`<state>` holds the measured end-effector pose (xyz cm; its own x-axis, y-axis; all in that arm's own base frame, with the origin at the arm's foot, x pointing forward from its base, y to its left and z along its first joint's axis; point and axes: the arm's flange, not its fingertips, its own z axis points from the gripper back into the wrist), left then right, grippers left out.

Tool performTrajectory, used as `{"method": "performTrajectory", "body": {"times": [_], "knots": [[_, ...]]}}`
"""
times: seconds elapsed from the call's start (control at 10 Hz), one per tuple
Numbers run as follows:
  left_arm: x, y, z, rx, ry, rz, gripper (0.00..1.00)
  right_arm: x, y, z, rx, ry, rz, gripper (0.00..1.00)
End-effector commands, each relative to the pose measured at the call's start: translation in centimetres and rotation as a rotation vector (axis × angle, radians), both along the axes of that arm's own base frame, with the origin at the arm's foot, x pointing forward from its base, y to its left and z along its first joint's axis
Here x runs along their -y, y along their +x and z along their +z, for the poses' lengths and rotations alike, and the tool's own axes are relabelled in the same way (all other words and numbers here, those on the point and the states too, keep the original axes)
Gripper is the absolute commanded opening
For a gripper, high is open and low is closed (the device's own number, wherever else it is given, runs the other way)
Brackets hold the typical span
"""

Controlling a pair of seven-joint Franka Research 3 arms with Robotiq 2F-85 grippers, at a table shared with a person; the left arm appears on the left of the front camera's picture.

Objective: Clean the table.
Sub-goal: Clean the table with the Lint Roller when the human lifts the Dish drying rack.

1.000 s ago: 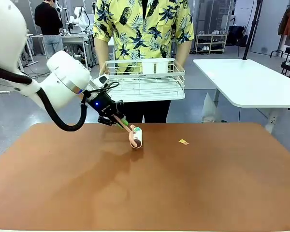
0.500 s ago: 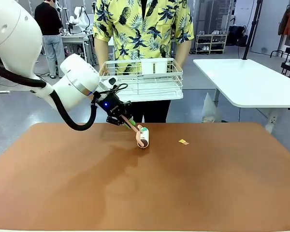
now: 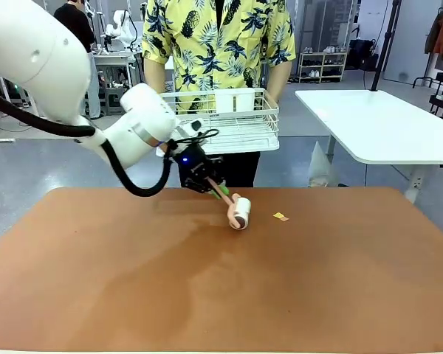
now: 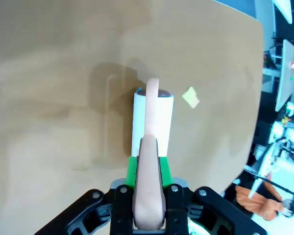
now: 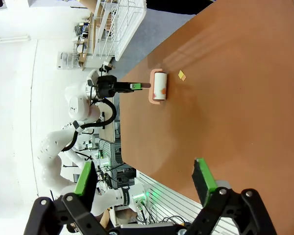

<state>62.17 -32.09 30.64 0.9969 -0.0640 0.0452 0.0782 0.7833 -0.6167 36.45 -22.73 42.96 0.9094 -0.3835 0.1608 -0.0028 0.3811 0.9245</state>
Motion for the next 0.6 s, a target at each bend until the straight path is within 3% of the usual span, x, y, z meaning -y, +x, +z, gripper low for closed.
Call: {"method": "performTrajectory", "body": {"times": [0.0, 0.1, 0.2, 0.5], "knots": [[5.5, 1.1, -4.2, -0.079, 0.079, 0.029, 0.21, 0.1, 0.0, 0.2, 0.023, 0.005, 0.003, 1.00], [8.2, 0.6, -5.1, -0.041, 0.124, 0.034, 0.21, 0.1, 0.0, 0.2, 0.023, 0.005, 0.003, 1.00], [10.5, 0.3, -6.2, -0.076, 0.121, 0.036, 0.21, 0.1, 0.0, 0.2, 0.023, 0.005, 0.003, 1.00], [15.1, -1.2, -7.1, -0.067, 0.133, 0.060, 0.21, 0.1, 0.0, 0.2, 0.023, 0.005, 0.003, 1.00]]}}
